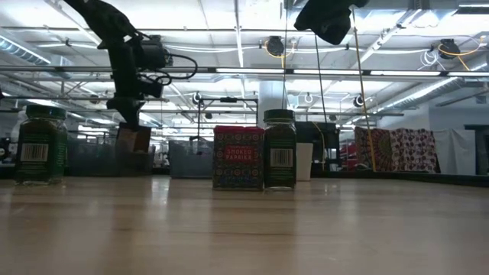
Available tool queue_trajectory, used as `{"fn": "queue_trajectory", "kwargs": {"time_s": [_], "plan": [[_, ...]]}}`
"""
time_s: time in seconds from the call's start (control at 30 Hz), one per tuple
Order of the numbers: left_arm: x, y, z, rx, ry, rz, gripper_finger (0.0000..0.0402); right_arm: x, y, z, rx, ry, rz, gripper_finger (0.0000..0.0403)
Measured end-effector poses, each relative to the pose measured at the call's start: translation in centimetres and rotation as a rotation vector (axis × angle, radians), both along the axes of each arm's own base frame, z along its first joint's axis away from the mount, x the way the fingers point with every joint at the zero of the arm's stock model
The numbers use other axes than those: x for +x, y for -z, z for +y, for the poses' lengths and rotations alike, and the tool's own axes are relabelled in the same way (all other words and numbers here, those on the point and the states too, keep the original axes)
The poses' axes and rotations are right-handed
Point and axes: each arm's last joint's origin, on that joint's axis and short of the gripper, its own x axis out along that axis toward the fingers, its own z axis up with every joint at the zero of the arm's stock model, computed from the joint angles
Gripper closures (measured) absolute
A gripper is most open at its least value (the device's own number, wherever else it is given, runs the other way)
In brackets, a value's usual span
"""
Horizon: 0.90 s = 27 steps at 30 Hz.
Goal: Sort spices by type
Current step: Put the middle top brown seasoning sachet into the left black bin, then put the right brown seasoning sachet into the left black bin
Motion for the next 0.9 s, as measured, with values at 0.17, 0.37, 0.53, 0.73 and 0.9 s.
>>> {"fn": "queue_trajectory", "kwargs": {"time_s": [0.17, 0.37, 0.53, 0.73, 0.9], "plan": [[0.0, 0.0, 0.0, 0.007, 0.002, 0.013, 0.0347, 0.0, 0.0, 0.0, 0.000, 0.000, 0.000, 0.0403], [-0.1, 0.0, 0.1, 0.018, -0.003, 0.023, 0.0301, 0.0, 0.0, 0.0, 0.001, 0.000, 0.000, 0.0403], [0.0, -0.1, 0.1, 0.030, -0.008, 0.025, 0.0264, 0.0, 0.0, 0.0, 0.001, 0.000, 0.000, 0.0403], [-0.1, -0.6, 0.0, 0.104, -0.087, 0.064, 0.0234, 0.0, 0.0, 0.0, 0.002, -0.004, 0.000, 0.0403], [-0.1, -1.6, -0.8, 0.136, -0.071, 0.031, 0.0220, 0.0, -0.1, 0.0, 0.001, -0.006, -0.002, 0.0403]]}}
